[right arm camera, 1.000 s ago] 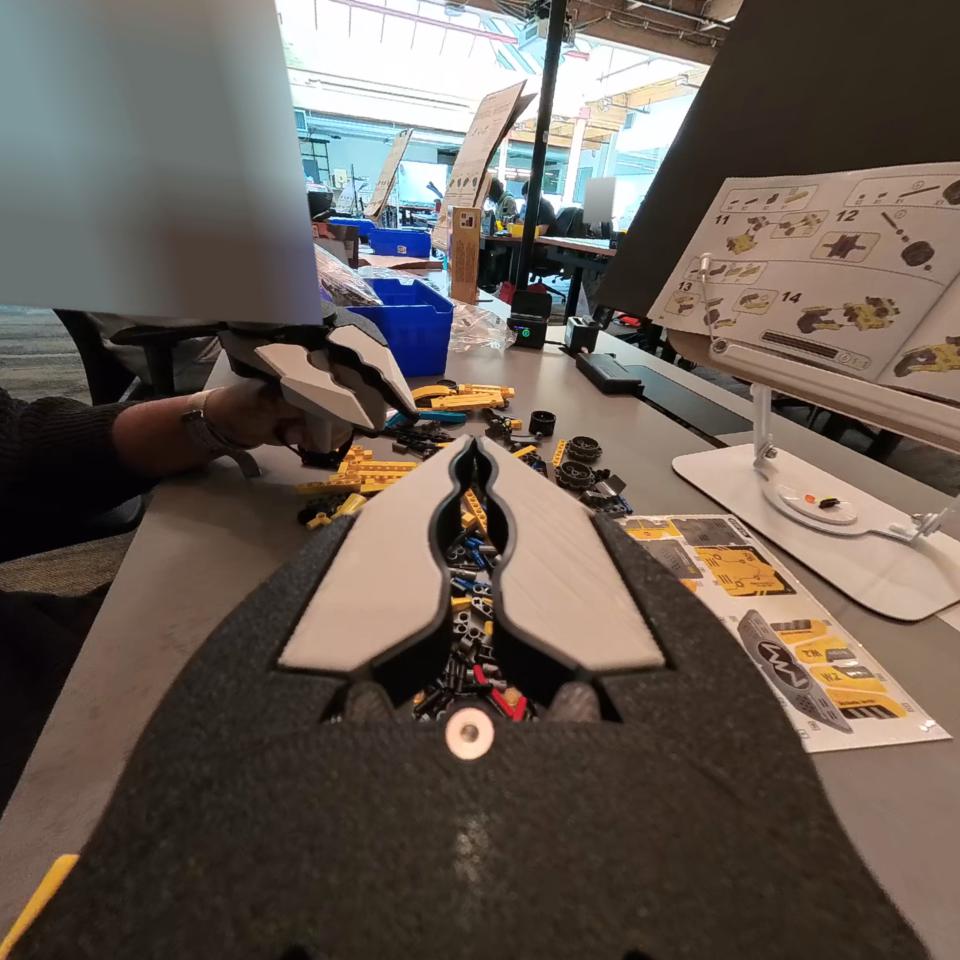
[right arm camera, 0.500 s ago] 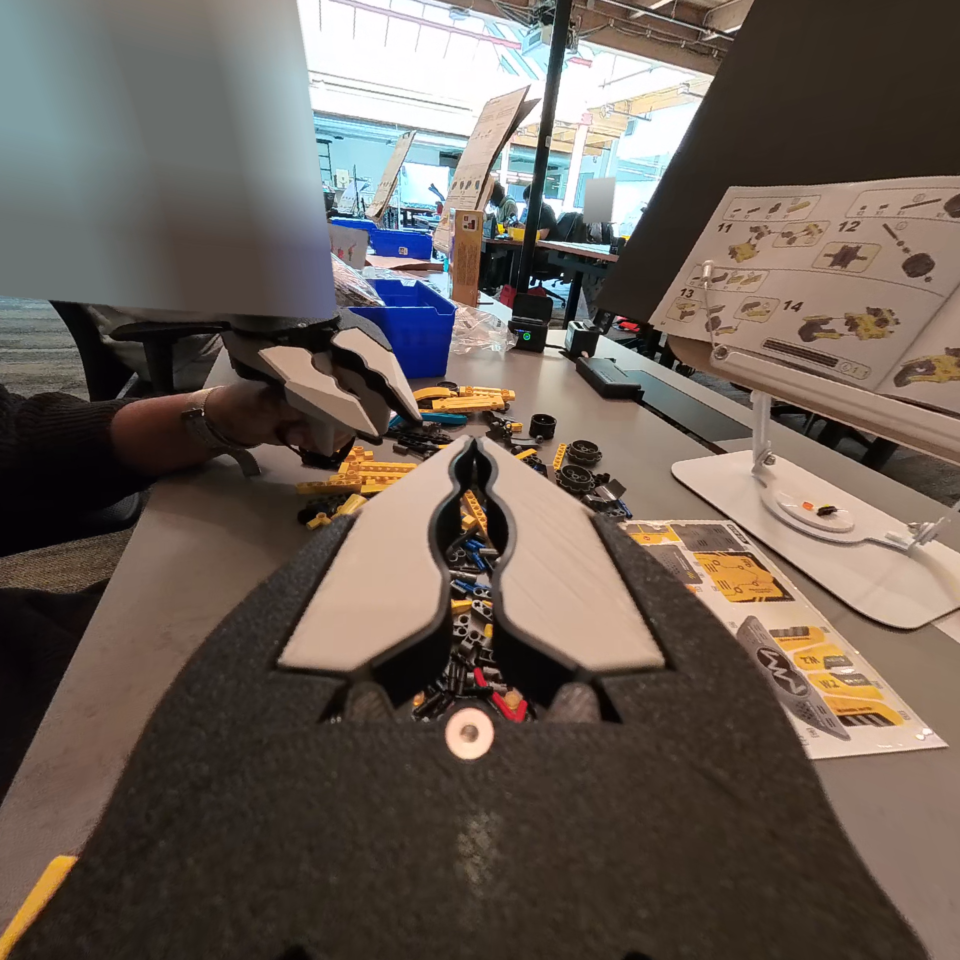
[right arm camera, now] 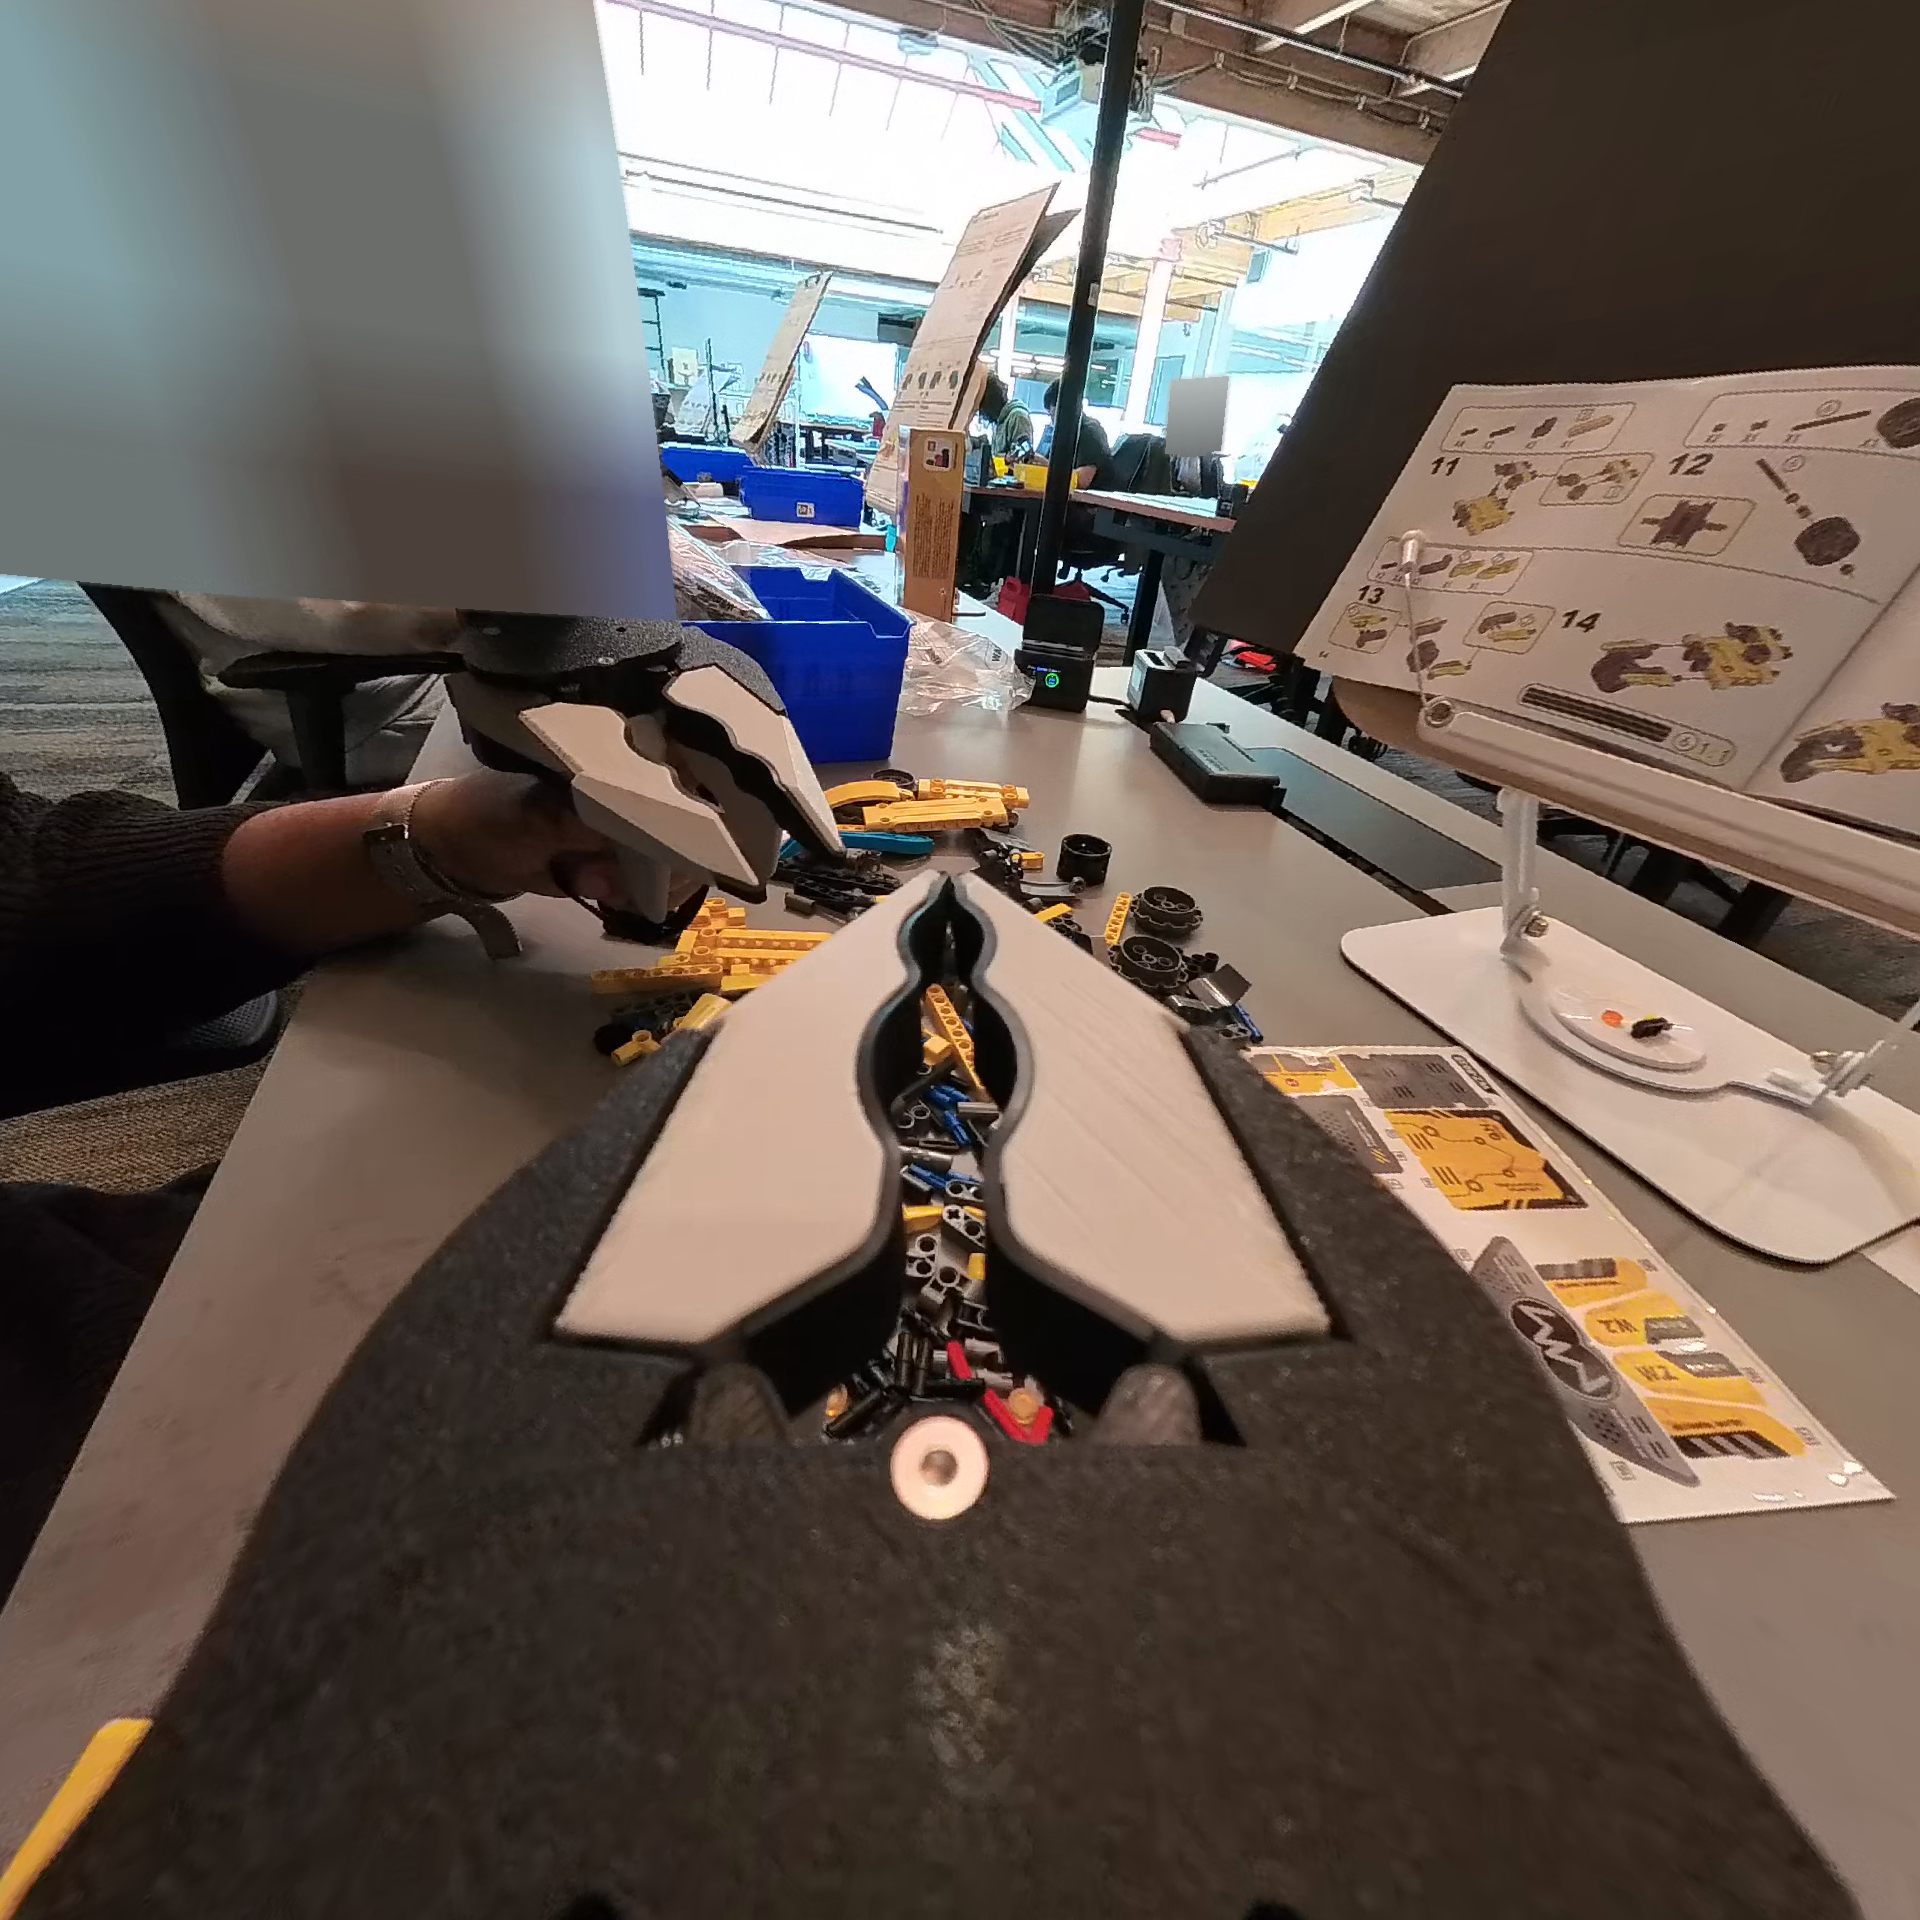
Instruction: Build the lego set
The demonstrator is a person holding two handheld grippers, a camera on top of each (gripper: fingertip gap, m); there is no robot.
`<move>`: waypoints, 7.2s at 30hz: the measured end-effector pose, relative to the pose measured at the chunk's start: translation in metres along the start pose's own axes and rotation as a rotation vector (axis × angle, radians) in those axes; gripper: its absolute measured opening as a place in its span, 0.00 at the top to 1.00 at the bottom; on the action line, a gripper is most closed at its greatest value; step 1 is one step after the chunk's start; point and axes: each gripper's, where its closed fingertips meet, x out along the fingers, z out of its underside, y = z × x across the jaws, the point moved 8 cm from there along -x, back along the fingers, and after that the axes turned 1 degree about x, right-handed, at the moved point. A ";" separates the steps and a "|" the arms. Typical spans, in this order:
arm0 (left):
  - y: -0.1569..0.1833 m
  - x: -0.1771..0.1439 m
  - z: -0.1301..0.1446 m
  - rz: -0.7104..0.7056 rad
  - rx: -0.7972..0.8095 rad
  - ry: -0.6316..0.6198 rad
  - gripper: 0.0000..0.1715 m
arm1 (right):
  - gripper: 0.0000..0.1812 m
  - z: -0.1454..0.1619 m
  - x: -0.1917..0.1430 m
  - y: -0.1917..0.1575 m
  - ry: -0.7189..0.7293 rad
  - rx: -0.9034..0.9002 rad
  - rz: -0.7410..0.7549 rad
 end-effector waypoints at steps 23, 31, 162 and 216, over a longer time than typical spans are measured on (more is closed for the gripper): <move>0.000 0.001 0.001 0.003 -0.005 -0.010 0.88 | 1.00 0.001 -0.001 -0.002 -0.012 -0.010 -0.004; -0.002 0.001 0.001 -0.002 -0.014 -0.004 0.88 | 0.99 0.002 0.000 0.005 -0.025 -0.041 0.044; -0.248 0.015 -0.019 -0.482 -0.777 0.359 1.00 | 0.97 -0.027 0.172 0.222 -0.369 -0.511 0.485; -0.242 0.023 0.004 -0.568 -0.745 0.505 1.00 | 1.00 -0.031 0.274 0.183 -0.399 -0.531 0.275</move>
